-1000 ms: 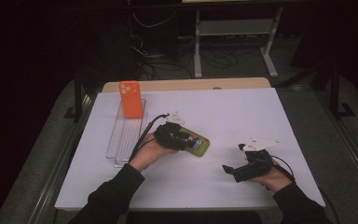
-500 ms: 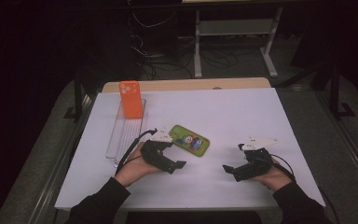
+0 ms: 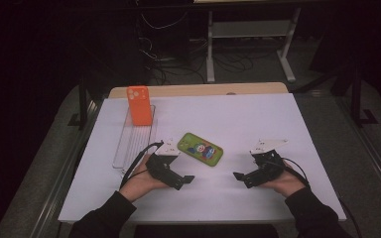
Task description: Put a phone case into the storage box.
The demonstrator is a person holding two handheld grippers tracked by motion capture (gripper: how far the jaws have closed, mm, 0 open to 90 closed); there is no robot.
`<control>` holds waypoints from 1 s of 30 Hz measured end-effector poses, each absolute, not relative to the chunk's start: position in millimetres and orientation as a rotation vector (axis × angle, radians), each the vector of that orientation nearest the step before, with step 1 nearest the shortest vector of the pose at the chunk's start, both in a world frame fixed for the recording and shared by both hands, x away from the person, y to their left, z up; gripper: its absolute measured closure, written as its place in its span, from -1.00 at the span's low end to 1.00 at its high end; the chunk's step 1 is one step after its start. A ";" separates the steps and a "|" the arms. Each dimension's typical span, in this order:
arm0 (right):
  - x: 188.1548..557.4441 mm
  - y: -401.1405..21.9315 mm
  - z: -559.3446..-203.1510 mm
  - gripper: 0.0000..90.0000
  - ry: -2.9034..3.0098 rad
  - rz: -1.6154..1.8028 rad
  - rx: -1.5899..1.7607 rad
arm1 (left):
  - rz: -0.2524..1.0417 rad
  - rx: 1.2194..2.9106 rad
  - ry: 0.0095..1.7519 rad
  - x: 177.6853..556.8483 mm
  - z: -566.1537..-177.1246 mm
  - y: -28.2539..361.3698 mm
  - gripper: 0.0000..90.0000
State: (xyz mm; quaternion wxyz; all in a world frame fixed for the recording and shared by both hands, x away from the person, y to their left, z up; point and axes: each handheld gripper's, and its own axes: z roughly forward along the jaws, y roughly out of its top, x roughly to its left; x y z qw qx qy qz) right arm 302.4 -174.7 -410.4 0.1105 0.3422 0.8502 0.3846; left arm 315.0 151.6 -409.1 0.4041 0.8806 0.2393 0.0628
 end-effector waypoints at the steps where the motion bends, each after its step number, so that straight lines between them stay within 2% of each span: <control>1: 304.1 -173.5 -409.7 -0.99 2.498 1.132 1.003 | 0.151 2.203 0.615 314.8 -409.4 151.3 -1.00; 30: 379.2 -122.9 -351.4 -1.00 2.481 1.216 0.915 | 0.146 2.191 0.616 317.4 -408.8 154.1 -1.00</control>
